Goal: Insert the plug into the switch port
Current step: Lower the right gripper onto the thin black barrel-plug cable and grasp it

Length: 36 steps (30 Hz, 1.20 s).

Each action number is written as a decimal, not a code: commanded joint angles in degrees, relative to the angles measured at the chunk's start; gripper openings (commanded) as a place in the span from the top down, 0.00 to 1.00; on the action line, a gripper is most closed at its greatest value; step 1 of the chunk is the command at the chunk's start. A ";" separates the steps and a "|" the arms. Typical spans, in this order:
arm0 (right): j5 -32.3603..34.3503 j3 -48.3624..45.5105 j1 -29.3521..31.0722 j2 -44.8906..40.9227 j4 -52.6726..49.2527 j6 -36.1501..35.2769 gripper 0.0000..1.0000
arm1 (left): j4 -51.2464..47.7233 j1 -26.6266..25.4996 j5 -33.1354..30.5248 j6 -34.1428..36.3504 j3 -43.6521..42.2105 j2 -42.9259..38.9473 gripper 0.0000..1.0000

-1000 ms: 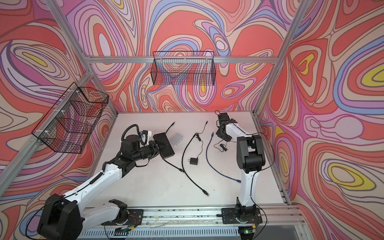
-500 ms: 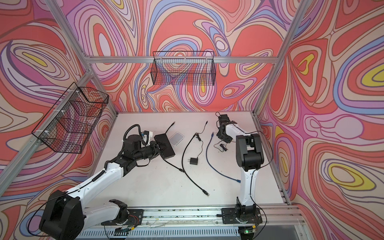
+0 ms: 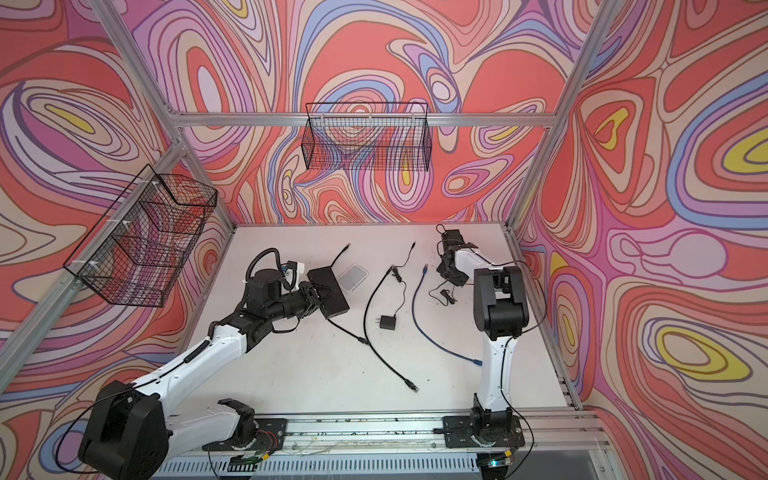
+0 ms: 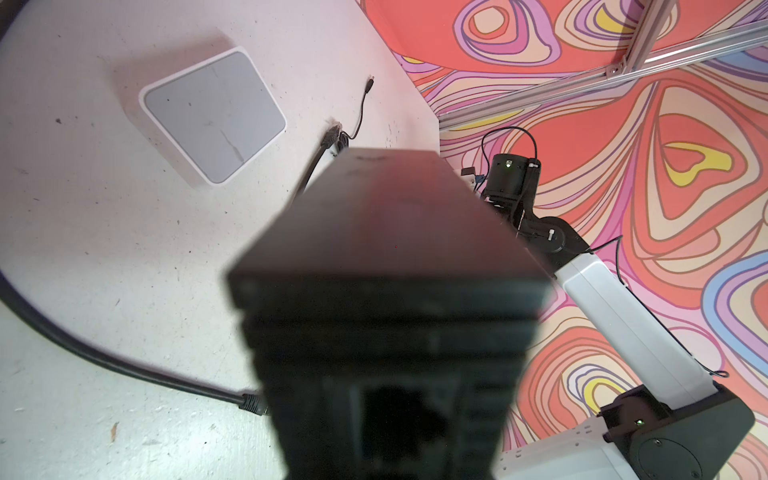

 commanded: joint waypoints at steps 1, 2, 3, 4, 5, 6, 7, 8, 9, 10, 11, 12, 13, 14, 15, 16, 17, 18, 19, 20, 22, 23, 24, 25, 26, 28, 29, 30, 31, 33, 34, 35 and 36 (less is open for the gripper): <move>-0.96 1.15 -0.21 1.33 0.01 -0.68 0.70 | 1.44 0.47 0.73 0.82 1.19 -0.79 0.93; -0.97 1.24 -0.23 1.30 -0.17 -0.74 0.70 | 1.52 0.49 0.72 0.88 1.10 -0.76 0.93; -0.93 1.24 -0.21 1.17 -0.17 -0.84 0.70 | 1.60 0.49 0.63 0.84 1.10 -0.63 0.93; -0.94 1.15 -0.17 1.03 -0.17 -0.80 0.70 | 1.86 0.46 0.70 0.83 0.95 -0.58 0.93; -1.02 1.15 -0.17 1.03 -0.26 -0.81 0.71 | 2.06 0.41 0.73 0.74 0.85 -0.52 0.93; -1.08 1.09 -0.17 1.04 -0.34 -0.78 0.72 | 2.14 0.49 0.69 0.71 0.73 -0.42 0.93; -1.21 0.91 -0.18 1.04 -0.30 -0.75 0.73 | 2.36 0.49 0.79 0.65 0.59 -0.40 0.93; -1.14 0.60 -0.19 1.03 -0.18 -0.70 0.73 | 2.54 0.52 0.81 0.56 0.50 -0.30 0.93; -1.08 0.41 -0.17 1.10 0.03 -0.69 0.73 | 2.58 0.55 0.87 0.54 0.48 -0.31 0.93; -1.03 0.12 -0.17 1.18 0.26 -0.61 0.73 | 2.61 0.55 0.97 0.56 0.41 -0.40 0.93; -0.96 0.02 -0.17 1.25 0.39 -0.65 0.73 | 2.63 0.52 0.99 0.58 0.40 -0.44 0.93; -0.80 0.01 -0.17 1.29 0.37 -0.62 0.73 | 2.49 0.65 0.97 0.73 0.36 -0.55 0.93; -0.83 0.10 -0.17 1.53 0.42 -0.63 0.73 | 2.29 0.68 0.99 0.81 0.39 -0.64 0.93; -0.80 0.17 -0.27 1.72 0.49 -0.63 0.74 | 2.10 0.82 0.94 0.82 0.33 -0.70 0.93; -0.80 0.31 -0.26 1.98 0.56 -0.61 0.74 | 2.06 0.88 1.03 0.91 0.31 -0.76 0.93; -0.79 0.52 -0.26 2.24 0.49 -0.64 0.74 | 2.08 0.95 1.11 0.91 0.31 -0.72 0.93; -0.79 0.86 -0.26 2.52 0.38 -0.65 0.74 | 2.03 1.00 1.11 0.93 0.31 -0.67 0.93; -0.75 1.01 -0.32 2.75 0.43 -0.70 0.74 | 1.99 1.03 1.24 0.91 0.26 -0.76 0.93; -0.65 1.23 -0.43 3.02 0.28 -0.85 0.74 | 2.12 1.13 1.20 0.95 0.17 -0.73 0.93; -0.51 1.45 -0.39 3.18 0.18 -0.96 0.74 | 2.08 1.20 1.25 0.99 0.09 -0.77 0.93; -0.44 1.70 -0.64 3.60 0.09 -1.16 0.74 | 2.10 1.28 1.18 0.91 -0.11 -0.87 0.93; -0.44 1.85 -0.76 3.73 0.01 -1.33 0.74 | 2.14 1.25 1.12 0.83 -0.21 -0.88 0.93; -0.52 1.94 -0.85 3.83 -0.08 -1.43 0.74 | 2.32 1.28 1.12 0.87 -0.31 -0.97 0.93; -0.51 1.99 -1.02 3.89 0.03 -1.52 0.75 | 2.32 1.31 1.17 0.74 -0.38 -0.93 0.93; -0.64 2.10 -1.19 3.99 -0.07 -1.60 0.76 | 2.40 1.36 1.20 0.73 -0.39 -0.97 0.93; -0.69 2.03 -1.32 4.10 -0.15 -1.65 0.77 | 2.49 1.31 1.21 0.73 -0.41 -0.88 0.93; -0.78 1.95 -1.43 4.02 -0.10 -1.65 0.77 | 2.50 1.29 1.21 0.66 -0.35 -0.85 0.93; -0.88 1.75 -1.46 3.93 -0.01 -1.71 0.77 | 2.57 1.29 1.26 0.65 -0.39 -0.81 0.93; -1.01 1.62 -1.48 3.86 0.07 -1.70 0.77 | 2.63 1.34 1.24 0.66 -0.40 -0.71 0.93; -1.10 1.29 -1.49 3.75 0.25 -1.73 0.78 | 2.74 1.30 1.30 0.64 -0.48 -0.64 0.93; -1.13 1.11 -1.55 3.71 0.36 -1.69 0.79 | 2.76 1.29 1.36 0.60 -0.48 -0.59 0.93; -1.25 0.98 -1.49 3.74 0.46 -1.76 0.79 | 2.82 1.33 1.39 0.66 -0.52 -0.57 0.93; -1.38 0.98 -1.49 3.79 0.44 -1.81 0.80 | 2.84 1.41 1.36 0.69 -0.57 -0.58 0.93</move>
